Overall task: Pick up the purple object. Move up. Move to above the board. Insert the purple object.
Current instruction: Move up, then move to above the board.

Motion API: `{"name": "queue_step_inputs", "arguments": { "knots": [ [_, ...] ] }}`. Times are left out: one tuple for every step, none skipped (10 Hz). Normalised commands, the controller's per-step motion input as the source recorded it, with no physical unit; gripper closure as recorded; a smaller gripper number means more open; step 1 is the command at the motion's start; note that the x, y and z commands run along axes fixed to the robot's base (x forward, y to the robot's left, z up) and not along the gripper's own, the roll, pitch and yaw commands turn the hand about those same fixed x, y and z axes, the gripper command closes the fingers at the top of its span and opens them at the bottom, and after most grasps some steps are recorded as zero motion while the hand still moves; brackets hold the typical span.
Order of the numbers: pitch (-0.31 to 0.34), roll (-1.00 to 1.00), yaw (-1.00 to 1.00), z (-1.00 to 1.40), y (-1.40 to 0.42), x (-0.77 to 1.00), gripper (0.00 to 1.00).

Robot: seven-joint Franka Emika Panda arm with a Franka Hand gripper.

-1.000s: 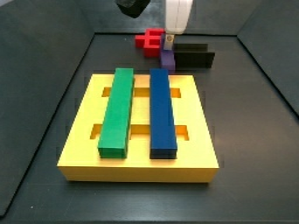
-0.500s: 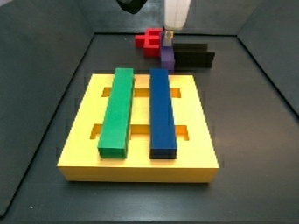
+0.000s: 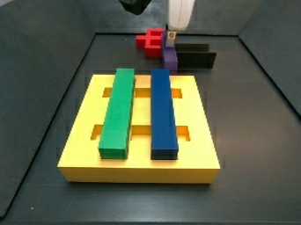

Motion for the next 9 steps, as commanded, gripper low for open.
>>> {"name": "queue_step_inputs", "arguments": {
  "knots": [
    [0.0, 0.0, 0.0, 0.83, 0.0, 0.0, 1.0],
    [0.032, 0.0, 0.06, 0.72, -0.07, -0.05, 1.0],
    [0.034, 0.0, 0.06, 0.56, -0.06, -0.06, 1.0],
    [0.002, 0.01, 0.03, 0.19, -0.03, -0.01, 1.0],
    [0.0, 0.0, 0.0, 1.4, 0.0, 0.0, 1.0],
    [0.032, 0.0, -0.01, 1.4, 0.01, -0.03, 1.0],
    [0.021, 0.0, -0.01, 1.4, 0.01, -0.04, 1.0],
    [0.039, 0.0, 0.0, 1.4, 0.01, 0.05, 1.0],
    [0.072, 0.0, 0.0, 0.9, 0.01, 0.05, 1.0]
  ]
}}
